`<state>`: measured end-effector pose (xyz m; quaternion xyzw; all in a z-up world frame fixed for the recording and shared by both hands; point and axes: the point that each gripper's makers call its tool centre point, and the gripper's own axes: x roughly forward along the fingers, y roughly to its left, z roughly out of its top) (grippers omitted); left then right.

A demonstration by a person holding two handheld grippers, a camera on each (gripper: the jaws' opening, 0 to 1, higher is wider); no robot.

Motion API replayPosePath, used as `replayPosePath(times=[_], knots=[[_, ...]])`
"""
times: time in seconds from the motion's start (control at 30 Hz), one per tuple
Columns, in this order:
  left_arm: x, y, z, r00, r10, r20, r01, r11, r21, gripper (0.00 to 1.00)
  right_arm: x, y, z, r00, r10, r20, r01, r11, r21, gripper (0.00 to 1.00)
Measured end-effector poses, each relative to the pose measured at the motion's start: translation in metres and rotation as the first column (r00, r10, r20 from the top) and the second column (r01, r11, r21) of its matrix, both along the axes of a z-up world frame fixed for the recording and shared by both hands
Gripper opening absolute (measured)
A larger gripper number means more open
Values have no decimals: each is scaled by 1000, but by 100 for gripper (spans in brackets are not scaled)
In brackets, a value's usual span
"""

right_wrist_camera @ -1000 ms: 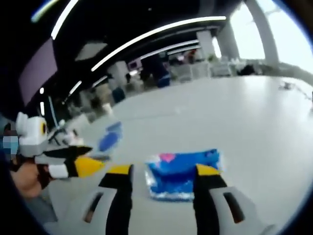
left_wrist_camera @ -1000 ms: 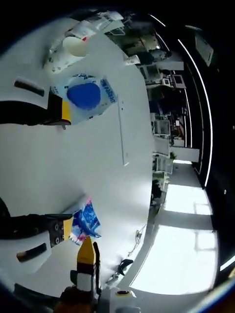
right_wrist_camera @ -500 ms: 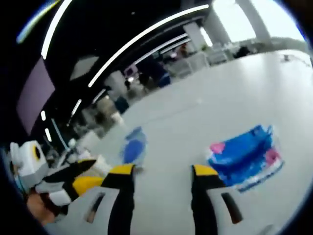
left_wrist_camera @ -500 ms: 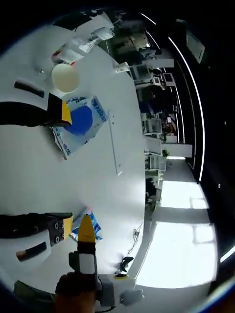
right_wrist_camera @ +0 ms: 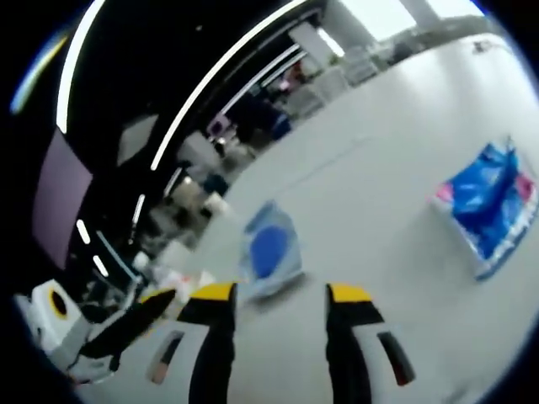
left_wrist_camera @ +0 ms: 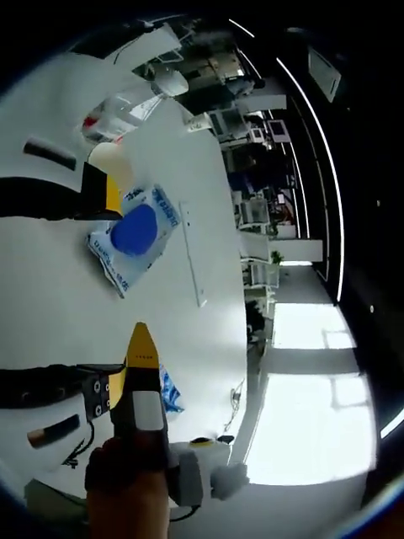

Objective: Arrange the tabletop items into an orderly group along one side of the table until the central work area is clear of visible clutter.

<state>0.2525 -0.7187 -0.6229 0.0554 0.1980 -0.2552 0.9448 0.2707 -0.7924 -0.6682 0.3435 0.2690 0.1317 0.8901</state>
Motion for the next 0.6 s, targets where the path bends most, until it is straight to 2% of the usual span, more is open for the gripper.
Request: replayPosePath(times=[0.1, 0.17, 0.27, 0.43, 0.6], knots=[[-4, 16, 15, 999, -10, 49, 9, 1000, 12, 67, 1, 10, -3, 1000, -7, -14, 7, 1000, 20, 37], [-5, 30, 24, 998, -4, 59, 3, 1000, 16, 67, 0, 17, -6, 1000, -12, -25, 13, 1000, 26, 37], [-2, 51, 42, 996, 11, 85, -9, 1000, -18, 69, 1, 26, -9, 999, -23, -34, 24, 999, 41, 36], [12, 88, 73, 989, 28, 144, -23, 999, -34, 68, 1, 40, -14, 997, -50, -54, 53, 996, 65, 36], [25, 106, 91, 983, 20, 185, -13, 999, -39, 66, 5, 51, -20, 992, -89, -86, 99, 989, 114, 36]])
